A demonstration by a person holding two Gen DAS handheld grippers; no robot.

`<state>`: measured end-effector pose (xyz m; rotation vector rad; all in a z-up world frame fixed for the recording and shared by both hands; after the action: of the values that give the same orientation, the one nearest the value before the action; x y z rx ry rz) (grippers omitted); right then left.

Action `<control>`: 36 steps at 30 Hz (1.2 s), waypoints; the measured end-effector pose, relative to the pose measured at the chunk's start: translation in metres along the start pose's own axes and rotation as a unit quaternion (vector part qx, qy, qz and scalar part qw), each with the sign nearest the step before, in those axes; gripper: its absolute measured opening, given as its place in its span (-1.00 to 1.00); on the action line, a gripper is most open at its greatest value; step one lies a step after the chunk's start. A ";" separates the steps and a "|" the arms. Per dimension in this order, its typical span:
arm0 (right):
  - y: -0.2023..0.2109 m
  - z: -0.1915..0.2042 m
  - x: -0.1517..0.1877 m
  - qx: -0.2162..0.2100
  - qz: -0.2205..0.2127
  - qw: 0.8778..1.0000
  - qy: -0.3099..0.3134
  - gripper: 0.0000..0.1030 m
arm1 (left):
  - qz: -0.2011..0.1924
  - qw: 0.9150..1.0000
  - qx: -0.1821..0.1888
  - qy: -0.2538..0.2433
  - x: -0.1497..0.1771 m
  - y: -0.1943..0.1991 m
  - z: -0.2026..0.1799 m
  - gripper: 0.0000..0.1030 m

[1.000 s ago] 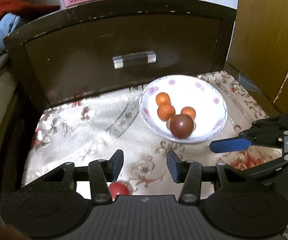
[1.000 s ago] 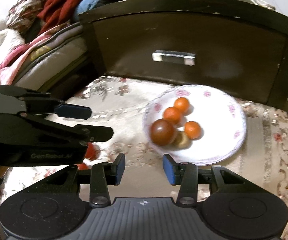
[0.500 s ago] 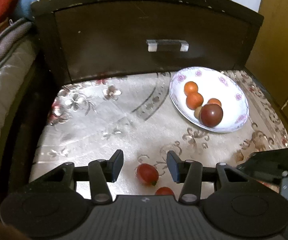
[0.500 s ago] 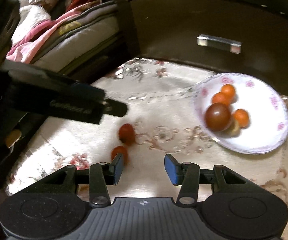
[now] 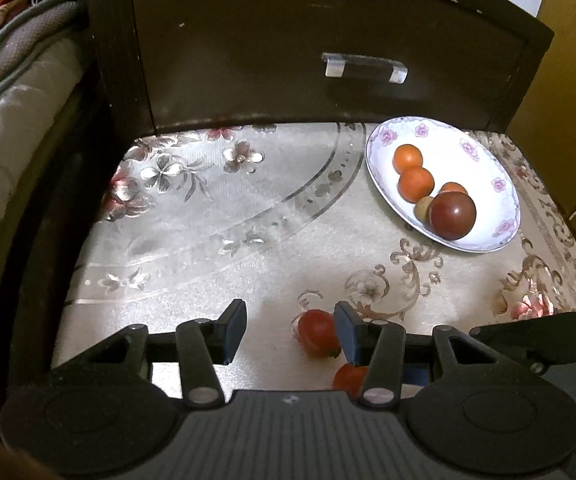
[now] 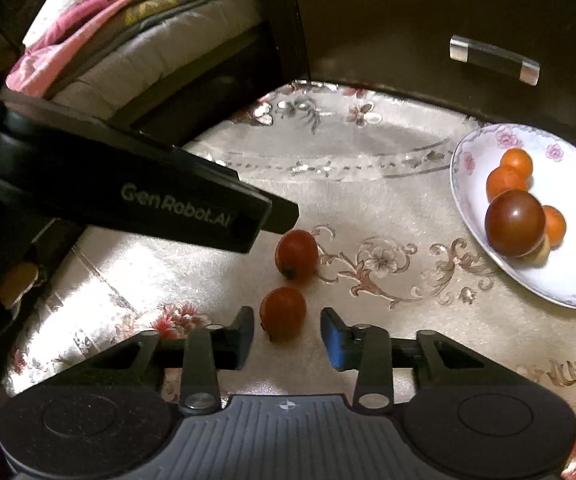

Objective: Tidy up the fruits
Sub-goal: 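Move both tools back toward the two red tomatoes on the cloth, then grasp a red tomato with the left tool while the right tool grasps the other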

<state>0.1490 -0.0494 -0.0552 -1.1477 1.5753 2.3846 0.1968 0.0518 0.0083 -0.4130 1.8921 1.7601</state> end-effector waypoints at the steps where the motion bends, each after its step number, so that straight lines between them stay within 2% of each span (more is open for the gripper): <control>1: -0.002 0.000 0.001 0.000 0.001 1.000 -0.002 -0.55 | 0.003 1.000 -0.001 0.000 0.001 -0.002 0.000 0.09; 5: -0.002 -0.001 0.003 -0.012 -0.004 1.000 -0.006 -0.69 | 0.016 1.000 0.001 -0.001 0.004 -0.009 -0.002 0.09; 13: 0.009 -0.009 0.008 -0.015 -0.005 1.000 -0.015 -0.70 | 0.029 1.000 0.009 -0.007 0.006 -0.020 -0.010 0.09; 18: 0.030 -0.018 0.021 0.005 0.012 1.000 0.002 -0.70 | 0.035 0.999 0.017 -0.012 0.010 -0.030 -0.015 0.10; 24: 0.054 -0.038 0.039 0.031 0.025 0.999 -0.010 -0.69 | 0.030 0.999 0.003 -0.027 0.013 -0.034 -0.022 0.08; 31: 0.066 -0.051 0.053 0.043 0.025 0.999 -0.022 -0.68 | 0.026 0.999 0.000 -0.035 0.012 -0.038 -0.030 -0.24; 36: 0.070 -0.062 0.060 0.045 0.016 0.998 -0.038 -0.68 | 0.022 0.999 -0.007 -0.045 0.016 -0.036 -0.036 -0.25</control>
<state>0.1095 -0.1529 -0.0502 -1.0101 1.6693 2.3215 0.1975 0.0144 -0.0294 -0.2942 1.8404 1.7904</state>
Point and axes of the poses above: each gripper's, at about its wrist camera, not at the fingertips, and y roughly against the way its jaws point, z to its left, x to its underside, the point moved 2 cm from there along -y, roughly the way its jaws point, and after that the axes turned 5 degrees about -x, right-handed, at the moved point
